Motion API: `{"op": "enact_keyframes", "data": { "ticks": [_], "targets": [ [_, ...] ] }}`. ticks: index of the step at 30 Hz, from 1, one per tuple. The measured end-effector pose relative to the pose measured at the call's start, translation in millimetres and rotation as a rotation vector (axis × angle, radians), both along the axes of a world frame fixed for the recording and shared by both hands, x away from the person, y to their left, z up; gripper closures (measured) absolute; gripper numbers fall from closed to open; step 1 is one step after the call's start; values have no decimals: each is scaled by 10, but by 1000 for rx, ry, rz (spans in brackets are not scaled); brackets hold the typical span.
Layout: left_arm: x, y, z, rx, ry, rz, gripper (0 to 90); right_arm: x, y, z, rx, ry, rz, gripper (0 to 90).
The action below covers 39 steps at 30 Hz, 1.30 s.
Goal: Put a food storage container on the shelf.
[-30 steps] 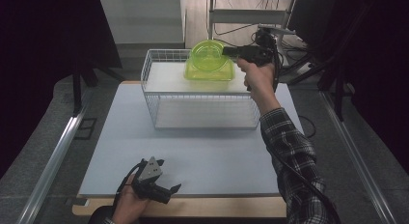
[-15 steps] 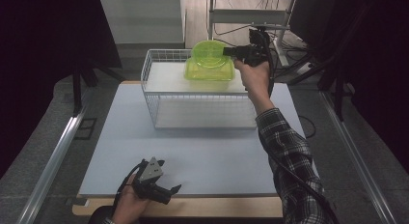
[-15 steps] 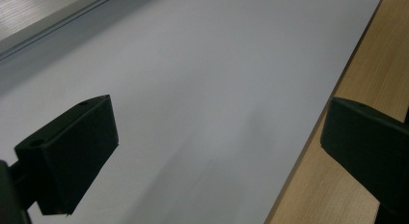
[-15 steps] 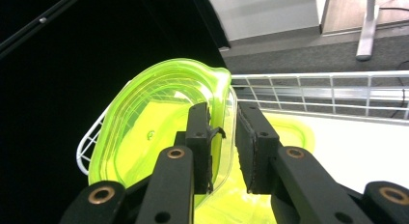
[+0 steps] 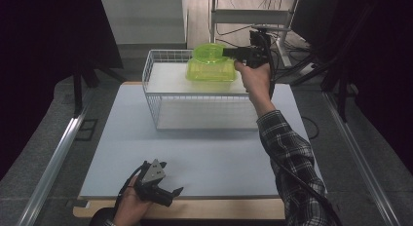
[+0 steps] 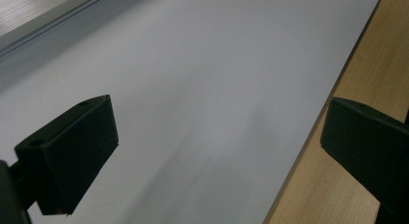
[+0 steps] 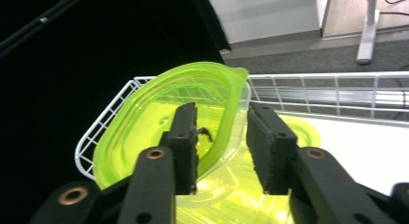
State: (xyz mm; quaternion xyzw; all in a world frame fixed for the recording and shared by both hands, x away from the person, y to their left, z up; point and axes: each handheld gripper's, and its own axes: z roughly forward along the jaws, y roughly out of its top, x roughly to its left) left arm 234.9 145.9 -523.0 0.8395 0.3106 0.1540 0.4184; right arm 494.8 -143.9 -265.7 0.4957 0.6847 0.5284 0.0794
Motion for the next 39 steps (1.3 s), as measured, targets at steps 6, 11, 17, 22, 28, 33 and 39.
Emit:
{"op": "enact_keyframes", "data": {
  "ticks": [6, 11, 17, 22, 28, 33, 39],
  "targets": [
    [0, -1, -2, 3, 2, -1, 0, -60, 12, -1, -3, -24, 41, 472],
    [0, -3, -5, 7, 2, 0, 0, -121, -35, 2, -19, -59, 72, 358],
    [2, 0, -8, 7, 4, 3, 0, -197, -143, -40, -21, -85, 106, 263],
    [5, -1, -9, 7, 3, 4, 0, -286, -217, -103, -71, -123, 124, 221],
    [7, 6, -8, 0, 4, 7, 0, -405, -288, -190, -94, -151, 160, 184],
    [8, 6, -10, 0, 4, 9, 0, -511, -334, -286, -113, -165, 188, 152],
    [10, 6, -13, -5, 4, 12, 0, -615, -404, -414, -128, -170, 216, 127]
  ]
}}
